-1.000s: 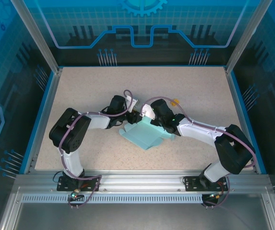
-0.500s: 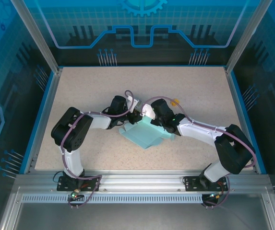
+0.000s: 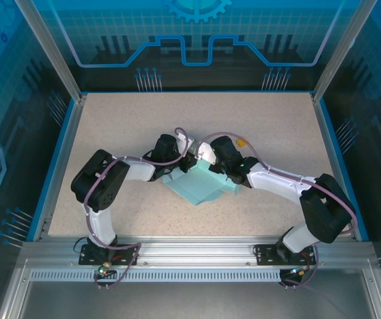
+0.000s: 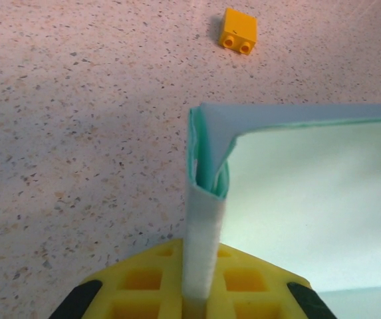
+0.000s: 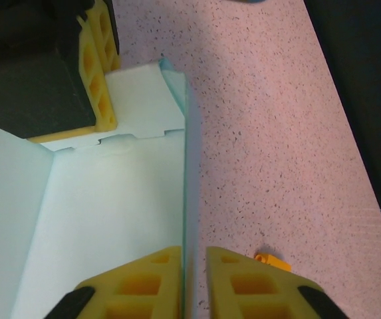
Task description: Fold the paper box
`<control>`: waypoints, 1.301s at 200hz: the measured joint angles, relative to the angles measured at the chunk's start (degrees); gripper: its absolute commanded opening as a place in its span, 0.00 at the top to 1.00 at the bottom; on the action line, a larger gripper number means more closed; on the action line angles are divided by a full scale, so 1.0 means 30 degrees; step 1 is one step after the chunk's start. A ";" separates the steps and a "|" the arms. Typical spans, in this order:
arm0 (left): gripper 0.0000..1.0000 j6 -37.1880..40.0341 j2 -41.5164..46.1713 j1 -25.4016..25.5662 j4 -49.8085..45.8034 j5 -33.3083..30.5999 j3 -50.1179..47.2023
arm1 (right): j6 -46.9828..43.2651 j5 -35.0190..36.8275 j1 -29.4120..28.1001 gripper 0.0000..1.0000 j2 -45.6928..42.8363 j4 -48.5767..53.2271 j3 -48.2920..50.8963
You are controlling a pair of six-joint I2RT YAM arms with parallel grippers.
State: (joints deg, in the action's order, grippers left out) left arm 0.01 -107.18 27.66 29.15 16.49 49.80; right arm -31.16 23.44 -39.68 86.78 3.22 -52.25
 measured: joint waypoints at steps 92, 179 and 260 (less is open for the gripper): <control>0.90 0.0029 0.1049 0.1552 0.2295 -0.3650 -0.1690 | 0.3534 -0.4044 0.0444 0.55 -0.3213 0.0816 -0.0299; 0.89 0.0051 0.1231 0.2426 0.4546 -0.4794 -0.3577 | 0.9763 -1.0280 0.5231 0.53 -0.3475 0.2113 -0.1734; 0.88 0.0066 0.0984 0.2929 0.5610 -0.4787 -0.3912 | 1.2947 -1.4579 0.5865 0.54 0.2586 0.3796 -0.4320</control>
State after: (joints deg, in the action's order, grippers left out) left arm 0.21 -104.22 36.45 45.98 2.13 38.06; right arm 7.68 -20.29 -22.09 94.54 14.61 -65.21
